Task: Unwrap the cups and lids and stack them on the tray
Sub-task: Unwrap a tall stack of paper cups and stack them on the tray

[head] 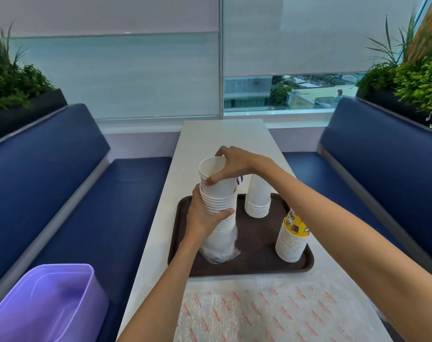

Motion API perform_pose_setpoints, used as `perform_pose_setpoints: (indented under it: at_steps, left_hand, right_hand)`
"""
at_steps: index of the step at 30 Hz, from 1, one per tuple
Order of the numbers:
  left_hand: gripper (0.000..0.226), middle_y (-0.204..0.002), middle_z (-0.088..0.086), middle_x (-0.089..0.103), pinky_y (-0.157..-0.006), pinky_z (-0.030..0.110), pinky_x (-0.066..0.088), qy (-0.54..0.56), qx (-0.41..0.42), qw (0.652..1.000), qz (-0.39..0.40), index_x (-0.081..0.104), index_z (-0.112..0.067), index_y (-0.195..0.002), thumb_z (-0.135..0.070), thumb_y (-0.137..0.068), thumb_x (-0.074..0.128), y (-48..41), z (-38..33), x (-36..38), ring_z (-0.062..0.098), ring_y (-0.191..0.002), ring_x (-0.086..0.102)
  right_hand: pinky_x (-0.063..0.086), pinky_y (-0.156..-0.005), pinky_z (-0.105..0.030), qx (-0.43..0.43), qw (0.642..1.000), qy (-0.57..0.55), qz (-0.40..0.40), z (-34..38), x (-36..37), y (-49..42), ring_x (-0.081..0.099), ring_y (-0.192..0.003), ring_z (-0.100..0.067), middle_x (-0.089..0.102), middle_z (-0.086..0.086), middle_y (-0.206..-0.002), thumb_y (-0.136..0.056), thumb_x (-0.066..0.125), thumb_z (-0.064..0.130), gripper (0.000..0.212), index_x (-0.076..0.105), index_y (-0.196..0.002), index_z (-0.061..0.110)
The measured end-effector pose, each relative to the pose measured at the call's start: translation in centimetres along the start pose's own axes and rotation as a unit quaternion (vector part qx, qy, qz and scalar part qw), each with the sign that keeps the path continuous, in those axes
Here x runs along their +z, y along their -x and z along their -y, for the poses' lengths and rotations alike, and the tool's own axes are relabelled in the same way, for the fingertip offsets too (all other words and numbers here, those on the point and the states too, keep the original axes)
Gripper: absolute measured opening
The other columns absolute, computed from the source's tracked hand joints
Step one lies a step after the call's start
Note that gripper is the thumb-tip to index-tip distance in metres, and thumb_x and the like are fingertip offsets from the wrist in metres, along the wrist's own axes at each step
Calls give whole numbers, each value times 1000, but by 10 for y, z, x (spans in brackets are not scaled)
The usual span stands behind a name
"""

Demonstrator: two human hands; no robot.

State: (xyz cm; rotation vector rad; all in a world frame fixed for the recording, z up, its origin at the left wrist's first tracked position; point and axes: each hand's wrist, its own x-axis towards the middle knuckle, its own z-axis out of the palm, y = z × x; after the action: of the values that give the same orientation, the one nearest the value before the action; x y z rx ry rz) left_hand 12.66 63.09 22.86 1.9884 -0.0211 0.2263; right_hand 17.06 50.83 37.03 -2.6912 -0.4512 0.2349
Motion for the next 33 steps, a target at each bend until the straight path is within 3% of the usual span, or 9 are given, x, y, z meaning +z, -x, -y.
perform_pose_setpoints:
  at_steps: [2, 5, 9, 11, 16, 19, 24, 29, 33]
  left_hand:
    - [103, -144, -4, 40, -96, 24, 37, -3, -2, 1000, 0, 24, -25, -142, -37, -62, 87, 0, 1, -1, 19, -129, 43]
    - [103, -143, -3, 41, -101, 34, 41, -4, -3, 1000, 3, 25, -25, -141, -37, -61, 88, -2, 1, -2, 21, -128, 44]
    - [102, -144, -3, 41, -98, 31, 40, -1, -5, 1000, 7, 24, -24, -142, -34, -62, 88, -1, -1, -2, 21, -128, 43]
    - [101, -142, -3, 43, -98, 30, 40, 11, -1, 1000, 5, 26, -25, -140, -32, -62, 88, 1, -1, -1, 20, -127, 44]
    - [99, -137, -5, 46, -100, 35, 44, 31, 12, 999, 4, 28, -27, -138, -31, -61, 89, 4, 0, -2, 19, -125, 47]
    - [98, -137, -4, 46, -99, 35, 44, 32, 12, 999, 0, 28, -27, -138, -32, -61, 89, 4, -1, -1, 19, -123, 48]
    - [97, -132, -7, 47, -96, 33, 43, 27, -4, 1000, -6, 29, -30, -135, -34, -59, 89, 4, -1, 1, 19, -121, 48]
    - [99, -134, -4, 47, -100, 35, 41, 26, -5, 1000, -4, 28, -25, -137, -30, -59, 90, 4, -1, 0, 21, -124, 46]
    - [102, -138, -3, 44, -102, 35, 40, 31, -4, 1000, 0, 26, -25, -140, -28, -60, 90, 4, -1, 0, 20, -127, 43]
  right_hand:
    - [39, -80, -28, -5, 999, -22, -23, -1, -11, 6, 44, -102, -20, 45, -8, -132, -78, 69, 54, 76, 36, -138, 20]
    - [39, -81, -29, 4, 998, -51, -36, -5, -30, 16, 46, -103, -21, 46, -9, -131, -81, 65, 54, 71, 38, -138, 21]
    - [44, -76, -27, 56, 995, -85, -2, -19, -50, 30, 50, -106, -23, 46, -5, -123, -84, 65, 46, 68, 35, -137, 16]
    - [47, -82, -29, 74, 993, -88, 6, -28, -57, 38, 51, -112, -24, 46, -4, -121, -83, 68, 42, 70, 34, -137, 12]
    - [42, -81, -29, 93, 994, -8, 62, -35, -56, 49, 47, -106, -21, 44, -4, -125, -80, 74, 35, 81, 27, -141, 11]
    - [41, -89, -30, 100, 990, 44, 92, -33, -54, 52, 50, -112, -24, 44, -5, -129, -78, 75, 39, 85, 26, -143, 14]
    - [43, -83, -30, 108, 978, 98, 148, -38, -44, 48, 54, -97, -23, 54, -4, -112, -77, 75, 42, 55, 48, -116, 13]
    - [46, -75, -24, 116, 988, -37, 99, -59, -48, 44, 54, -100, -22, 56, -7, -117, -79, 73, 34, 49, 51, -116, 11]
    - [47, -83, -27, 121, 968, -216, -41, -74, -44, 32, 52, -107, -22, 54, -9, -121, -78, 76, 33, 66, 45, -130, 8]
